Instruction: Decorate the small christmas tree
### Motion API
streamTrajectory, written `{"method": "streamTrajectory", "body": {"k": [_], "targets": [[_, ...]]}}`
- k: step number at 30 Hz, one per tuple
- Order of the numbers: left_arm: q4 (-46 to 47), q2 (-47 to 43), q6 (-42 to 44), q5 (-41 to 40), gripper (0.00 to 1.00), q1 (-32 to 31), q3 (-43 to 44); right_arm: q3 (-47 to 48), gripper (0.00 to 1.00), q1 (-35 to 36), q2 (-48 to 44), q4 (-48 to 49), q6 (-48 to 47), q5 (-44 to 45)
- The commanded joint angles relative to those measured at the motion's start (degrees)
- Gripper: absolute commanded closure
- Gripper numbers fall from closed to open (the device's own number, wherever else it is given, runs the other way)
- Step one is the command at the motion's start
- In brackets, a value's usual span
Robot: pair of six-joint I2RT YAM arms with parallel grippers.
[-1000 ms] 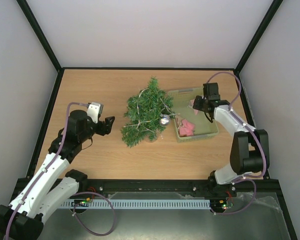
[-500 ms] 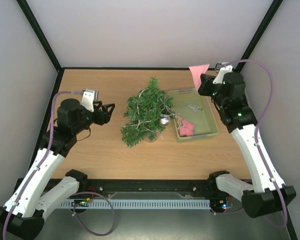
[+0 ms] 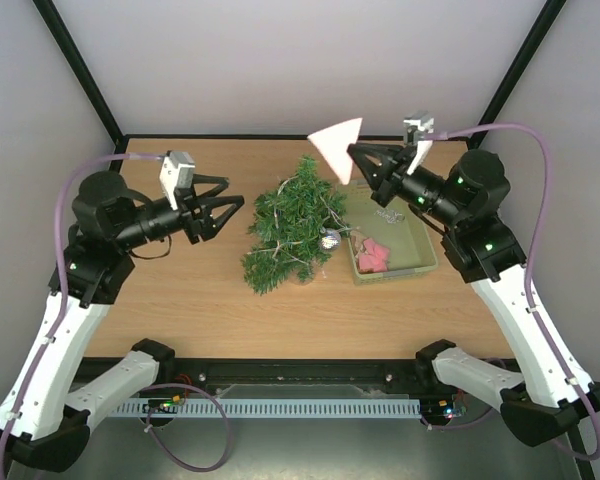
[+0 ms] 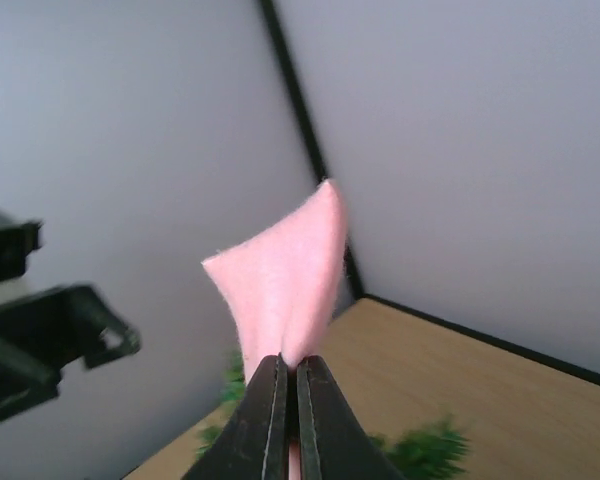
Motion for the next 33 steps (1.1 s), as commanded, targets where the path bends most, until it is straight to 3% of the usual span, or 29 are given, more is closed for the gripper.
{"method": "streamTrajectory", "body": {"k": [1,4,8,13,17,21,27,29,33], "targets": [[2.5,0.4,-0.5,10.2,0.38,-0.1,4.5,-0.4,0.98,4.6,-0.8,4.7,0.1,-10.0],[4.6,0.3,1.9,14.7,0.37,0.0,3.5,0.4,0.98,7.3,0.2,4.0,1.5,-13.5],[5.1,2.9,-0.7,16.6,0.47,-0.1,5.4,-0.3,0.98,11.3,1.4,3.9,3.8,-17.9],[13.0,2.5,-7.5,23.9,0.43,-0.1,2.5,-3.7,0.98,16.2,0.9,2.2,2.0,-18.7],[10.5,4.8,-8.8,24.6,0.44,-0.1,4.3,-3.5,0.98,18.7,1.8,0.2,-1.5,-18.2],[7.4,4.6,-13.8,22.1,0.42,0.0,5.2,-5.7,0.98,20.9,-1.2,0.7,-12.8,-7.2],[5.6,1.2,-28.4,9.5,0.42,0.0,3.3,-14.9,0.98,26.1,-7.2,11.7,-37.7,-2.4],[7.8,0.8,-37.1,9.1,0.43,0.1,1.3,-15.5,0.98,29.2,-7.0,10.2,-49.3,-1.0],[14.4,1.0,-50.6,14.1,0.5,0.1,-2.0,-17.4,0.98,34.9,-7.5,14.4,-65.6,12.4]]}}
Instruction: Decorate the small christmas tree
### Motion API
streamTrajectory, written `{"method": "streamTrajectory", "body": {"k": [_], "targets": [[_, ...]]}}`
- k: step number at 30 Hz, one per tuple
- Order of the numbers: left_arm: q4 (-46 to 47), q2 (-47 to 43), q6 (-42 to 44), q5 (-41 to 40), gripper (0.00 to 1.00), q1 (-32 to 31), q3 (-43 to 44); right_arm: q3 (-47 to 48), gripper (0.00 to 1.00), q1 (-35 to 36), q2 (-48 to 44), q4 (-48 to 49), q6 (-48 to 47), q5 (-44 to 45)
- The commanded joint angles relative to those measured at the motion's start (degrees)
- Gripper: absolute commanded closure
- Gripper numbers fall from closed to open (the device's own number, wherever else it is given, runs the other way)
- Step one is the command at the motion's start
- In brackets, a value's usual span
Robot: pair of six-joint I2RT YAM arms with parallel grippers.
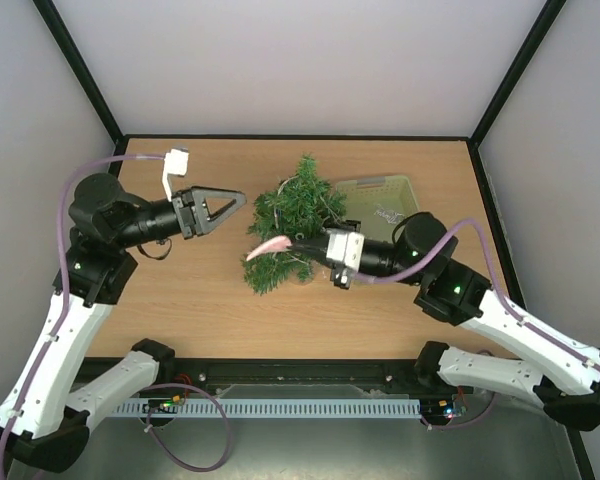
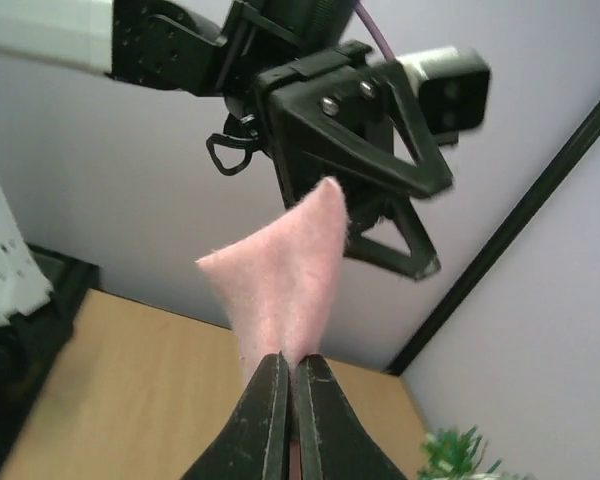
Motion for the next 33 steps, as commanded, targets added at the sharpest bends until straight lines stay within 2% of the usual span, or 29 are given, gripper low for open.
{"method": "streamTrajectory", "body": {"k": [1,4,9,17,23,27,33], "targets": [[5.9,0.8,-17.8,2.5,0.5,0.1,-2.1,-1.5,0.98,4.7,-0.4,7.4,-26.4,14.9],[7.7,0.2,-21.8,3.4,0.5,0.2,-1.8,-0.8,0.98,6.1,0.5,8.9,-36.2,20.3],[7.6,-1.4,-24.1,3.0,0.43,0.2,-1.1,-1.3,0.98,6.9,2.0,15.2,-49.0,25.4],[12.8,-2.5,-30.0,4.4,0.38,0.2,-3.2,0.2,0.98,8.2,7.1,22.4,-63.8,28.0],[13.3,-2.4,-31.6,4.9,0.38,0.2,-5.8,1.6,0.98,9.5,10.3,24.0,-66.6,28.4],[10.4,-2.3,-30.6,4.5,0.33,0.2,-6.5,0.7,0.98,10.0,11.0,26.2,-68.0,29.0],[11.2,-2.2,-31.7,3.6,0.29,0.2,-7.3,1.1,0.98,10.4,11.2,26.2,-68.2,29.6]]}}
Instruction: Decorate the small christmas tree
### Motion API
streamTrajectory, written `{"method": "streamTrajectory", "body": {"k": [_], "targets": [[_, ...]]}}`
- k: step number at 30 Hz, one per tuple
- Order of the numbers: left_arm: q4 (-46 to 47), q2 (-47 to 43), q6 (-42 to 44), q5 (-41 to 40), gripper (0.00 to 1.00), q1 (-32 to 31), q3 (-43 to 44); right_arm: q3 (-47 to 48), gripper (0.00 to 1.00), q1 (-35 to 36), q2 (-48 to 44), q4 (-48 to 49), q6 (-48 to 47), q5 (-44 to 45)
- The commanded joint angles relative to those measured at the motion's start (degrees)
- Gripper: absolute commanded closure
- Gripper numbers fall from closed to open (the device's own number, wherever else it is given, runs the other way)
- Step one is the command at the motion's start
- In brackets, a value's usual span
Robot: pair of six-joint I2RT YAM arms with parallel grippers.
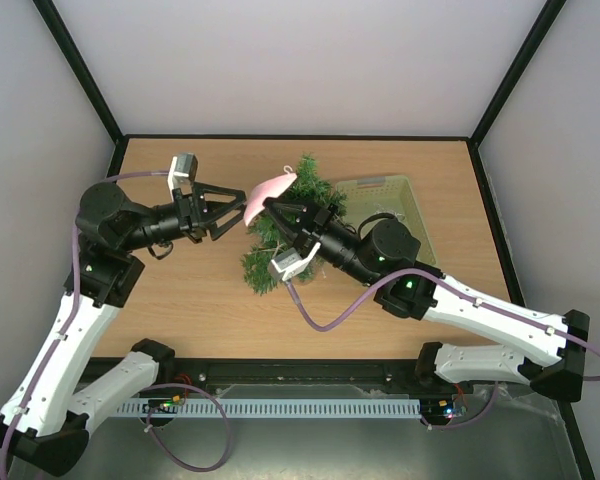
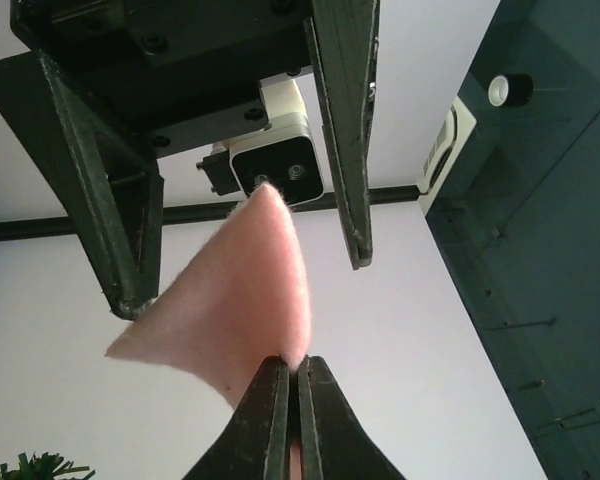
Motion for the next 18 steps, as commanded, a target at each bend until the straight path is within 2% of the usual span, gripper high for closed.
{"method": "streamTrajectory", "body": {"k": [1,4,14,18], "targets": [[1.8,-0.4,-2.1,-0.2,0.29,0.1,-0.9,1.8,0.98,0.7,0.2,2.9,-1.7,1.2],[5.6,-0.7,-5.7,-0.7,0.29,0.1,-2.4,2.0,0.98,1.1,0.6,2.5,-2.4,1.8],[9.8,-1.8,-11.0,-1.4,0.24,0.1,-5.7,1.8,0.98,1.3,1.8,4.8,-4.3,5.0],[19.2,-2.8,-17.8,-2.4,0.29,0.1,-9.2,1.7,0.98,1.6,2.0,1.9,-4.1,3.6]]}}
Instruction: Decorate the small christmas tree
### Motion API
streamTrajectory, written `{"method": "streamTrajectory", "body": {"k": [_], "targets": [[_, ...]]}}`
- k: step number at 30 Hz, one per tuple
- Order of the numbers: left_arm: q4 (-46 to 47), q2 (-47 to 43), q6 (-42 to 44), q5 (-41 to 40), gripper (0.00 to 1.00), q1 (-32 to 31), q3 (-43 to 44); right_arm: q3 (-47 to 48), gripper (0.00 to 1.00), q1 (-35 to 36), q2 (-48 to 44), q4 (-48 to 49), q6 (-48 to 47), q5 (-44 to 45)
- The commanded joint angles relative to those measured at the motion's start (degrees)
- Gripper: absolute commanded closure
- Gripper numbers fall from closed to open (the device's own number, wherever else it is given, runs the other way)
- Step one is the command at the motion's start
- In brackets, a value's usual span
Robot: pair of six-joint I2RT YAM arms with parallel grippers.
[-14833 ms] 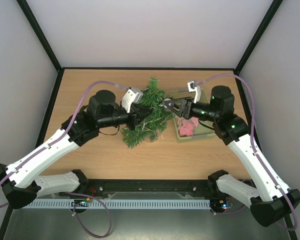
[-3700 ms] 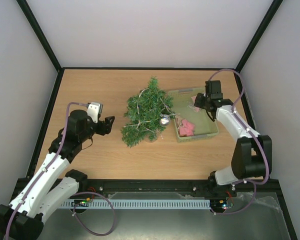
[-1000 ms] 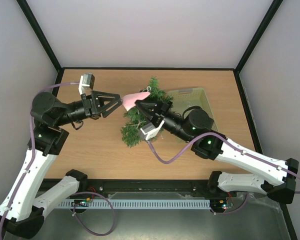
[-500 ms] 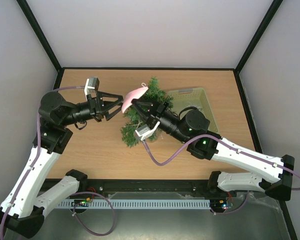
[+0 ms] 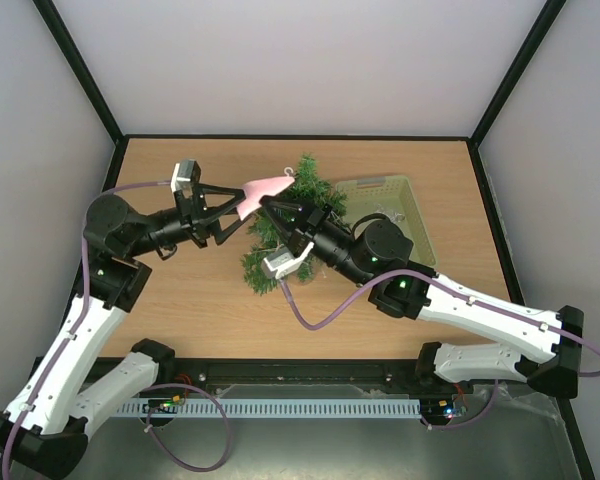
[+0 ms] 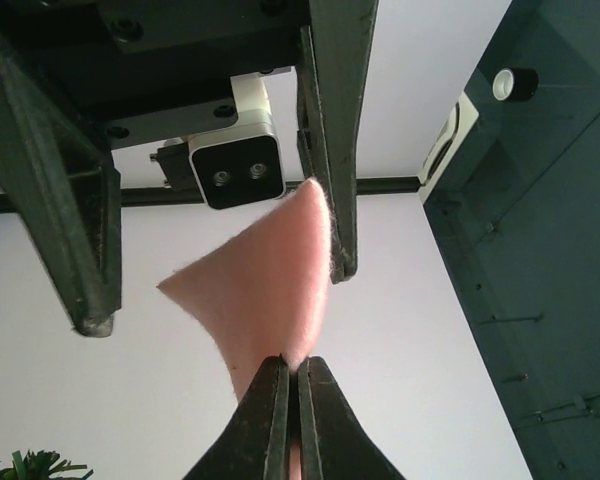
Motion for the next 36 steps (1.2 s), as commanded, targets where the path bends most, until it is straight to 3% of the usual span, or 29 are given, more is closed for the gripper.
{"method": "streamTrajectory", "body": {"k": [1,10,16,20,26,32,36], "targets": [[11.7,-1.6,-8.2,-0.9,0.32,0.1,-3.4,1.2,0.98,1.0,0.3,0.1,-1.0,0.5],[16.3,-1.9,-11.5,-2.8,0.6,0.1,-6.6,1.1,0.98,1.8,0.0,-4.2,-1.0,0.8],[19.5,-1.9,-11.2,-3.0,0.84,0.1,-8.0,0.3,0.98,1.8,-0.6,-5.5,1.3,0.9],[18.3,-1.8,-6.6,-2.7,0.96,0.1,-8.0,-1.4,0.82,1.9,-2.2,-5.8,6.2,1.8],[19.8,-2.2,-3.6,-3.4,0.98,0.1,-10.3,-2.3,0.59,2.2,-5.9,-11.8,19.9,1.6],[21.8,-2.0,-2.5,-1.9,0.98,0.3,-10.8,-2.9,0.47,2.2,-10.6,-18.2,34.6,-0.6],[15.3,-3.0,3.9,-1.3,0.98,0.7,-8.8,-3.9,0.41,2.2,-14.6,-18.2,47.4,-1.1]]}}
